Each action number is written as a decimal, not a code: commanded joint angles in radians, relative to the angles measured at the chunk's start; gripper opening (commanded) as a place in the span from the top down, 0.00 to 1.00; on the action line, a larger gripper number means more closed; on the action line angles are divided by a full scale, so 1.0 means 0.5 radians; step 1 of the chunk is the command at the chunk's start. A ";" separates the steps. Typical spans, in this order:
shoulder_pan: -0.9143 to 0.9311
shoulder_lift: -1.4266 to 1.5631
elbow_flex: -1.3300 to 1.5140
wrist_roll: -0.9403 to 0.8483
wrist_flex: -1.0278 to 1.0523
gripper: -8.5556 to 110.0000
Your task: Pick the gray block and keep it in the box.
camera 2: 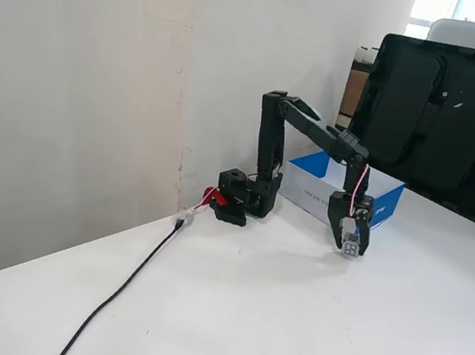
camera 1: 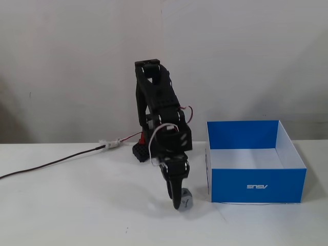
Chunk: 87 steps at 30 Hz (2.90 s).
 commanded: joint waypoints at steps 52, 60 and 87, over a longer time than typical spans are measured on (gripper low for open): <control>0.433 1.534 0.546 -0.202 -0.184 0.93; 0.850 1.595 1.025 -0.466 -0.644 0.93; 0.767 3.743 2.224 -0.706 -0.181 0.87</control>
